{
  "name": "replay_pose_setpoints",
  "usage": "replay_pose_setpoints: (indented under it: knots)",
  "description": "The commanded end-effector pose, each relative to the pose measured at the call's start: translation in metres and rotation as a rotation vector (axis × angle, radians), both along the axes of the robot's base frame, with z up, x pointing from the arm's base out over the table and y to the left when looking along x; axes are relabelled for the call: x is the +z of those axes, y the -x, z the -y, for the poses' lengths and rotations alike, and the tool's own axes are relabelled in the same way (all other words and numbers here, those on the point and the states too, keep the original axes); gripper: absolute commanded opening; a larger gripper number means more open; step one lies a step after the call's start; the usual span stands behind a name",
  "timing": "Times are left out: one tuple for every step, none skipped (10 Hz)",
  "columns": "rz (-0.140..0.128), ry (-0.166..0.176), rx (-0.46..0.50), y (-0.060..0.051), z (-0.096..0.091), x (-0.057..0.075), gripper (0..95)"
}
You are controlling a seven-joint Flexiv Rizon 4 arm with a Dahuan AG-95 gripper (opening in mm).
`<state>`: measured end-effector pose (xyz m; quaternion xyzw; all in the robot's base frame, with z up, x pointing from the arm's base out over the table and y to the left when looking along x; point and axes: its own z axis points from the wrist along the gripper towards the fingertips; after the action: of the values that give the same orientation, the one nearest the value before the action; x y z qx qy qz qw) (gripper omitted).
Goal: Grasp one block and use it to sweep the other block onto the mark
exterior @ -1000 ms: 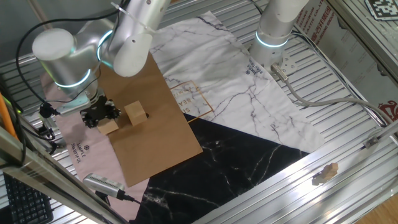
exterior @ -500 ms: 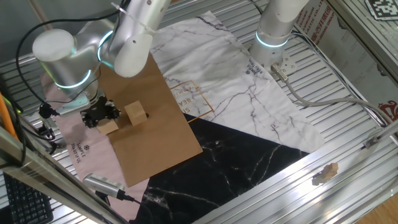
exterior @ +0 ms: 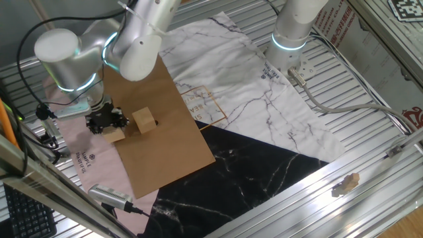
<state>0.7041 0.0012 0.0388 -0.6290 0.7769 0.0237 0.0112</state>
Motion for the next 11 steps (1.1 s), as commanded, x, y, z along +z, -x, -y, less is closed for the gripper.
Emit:
replay_pose_setpoints:
  knots:
    - [0.001, 0.014, 0.041, 0.0001, 0.0, 0.0001, 0.0]
    - [-0.001, 0.015, 0.004, 0.0001, 0.0, 0.0001, 0.0]
    - [-0.002, 0.015, -0.022, 0.0001, 0.0, 0.0001, 0.0]
    - [-0.001, 0.013, -0.025, 0.0001, 0.0001, 0.0001, 0.0]
    - [-0.001, 0.016, -0.025, 0.0002, 0.0002, 0.0001, 0.0]
    - [-0.002, 0.016, -0.051, 0.0003, 0.0003, 0.0, 0.0]
    - [-0.004, 0.013, -0.096, 0.0003, 0.0003, 0.0, 0.0]
    - [-0.006, 0.011, -0.129, 0.0003, 0.0003, 0.0, 0.0]
    - [-0.007, 0.011, -0.172, 0.0004, 0.0003, 0.0, 0.0]
    - [-0.007, 0.012, -0.226, 0.0004, 0.0003, 0.0001, 0.0]
    - [-0.008, 0.011, -0.28, 0.0004, 0.0003, 0.0001, 0.0]
